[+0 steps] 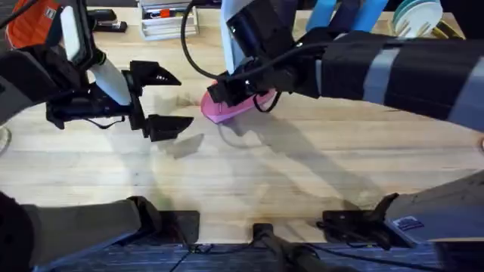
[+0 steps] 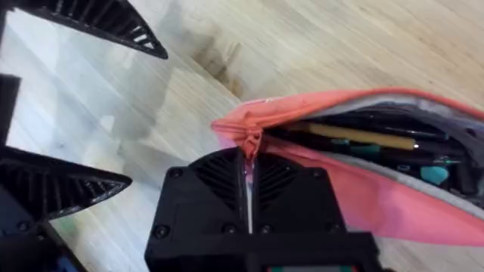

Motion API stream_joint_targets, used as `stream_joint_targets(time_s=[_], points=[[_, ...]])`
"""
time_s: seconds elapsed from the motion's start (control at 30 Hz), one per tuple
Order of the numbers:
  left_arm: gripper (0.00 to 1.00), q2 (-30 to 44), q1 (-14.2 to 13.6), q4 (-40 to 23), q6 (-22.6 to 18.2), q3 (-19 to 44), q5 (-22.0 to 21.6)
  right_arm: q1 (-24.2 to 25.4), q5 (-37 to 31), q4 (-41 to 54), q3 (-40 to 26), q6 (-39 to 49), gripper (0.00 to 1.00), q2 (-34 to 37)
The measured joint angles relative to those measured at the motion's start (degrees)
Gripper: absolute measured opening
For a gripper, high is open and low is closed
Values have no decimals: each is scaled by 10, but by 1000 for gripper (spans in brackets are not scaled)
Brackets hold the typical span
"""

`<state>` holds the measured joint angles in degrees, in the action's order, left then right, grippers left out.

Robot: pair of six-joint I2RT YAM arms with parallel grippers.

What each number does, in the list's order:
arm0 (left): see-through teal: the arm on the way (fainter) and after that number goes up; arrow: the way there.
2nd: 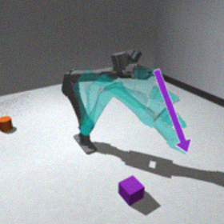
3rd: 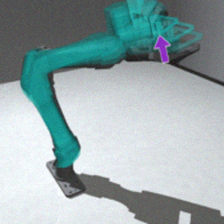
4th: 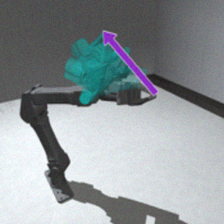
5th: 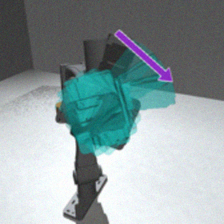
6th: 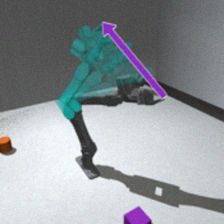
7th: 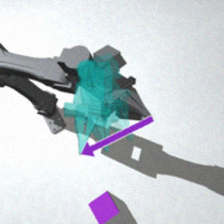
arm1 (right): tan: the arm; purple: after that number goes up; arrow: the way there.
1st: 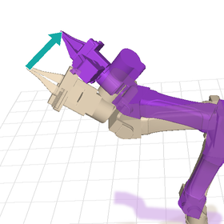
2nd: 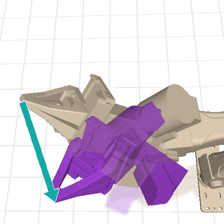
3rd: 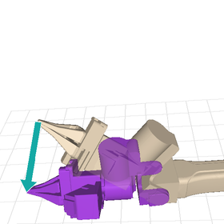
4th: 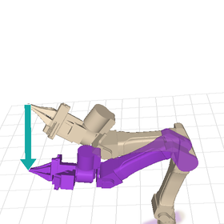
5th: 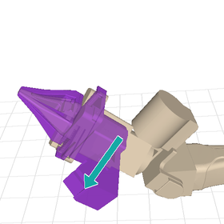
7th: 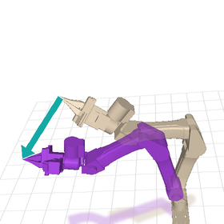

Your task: Unzip the bag, pick up the pens from the table one at a time and place them inside, then zip the bag closed.

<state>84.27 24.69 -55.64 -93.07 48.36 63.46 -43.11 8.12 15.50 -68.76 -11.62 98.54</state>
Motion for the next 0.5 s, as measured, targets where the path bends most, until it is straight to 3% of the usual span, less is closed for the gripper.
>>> stream_joint_targets(time_s=[0.5], points=[[993, 0, 0, 21, 0, 0, 0, 0, -3, 2, 3, -2, 30, -54]])
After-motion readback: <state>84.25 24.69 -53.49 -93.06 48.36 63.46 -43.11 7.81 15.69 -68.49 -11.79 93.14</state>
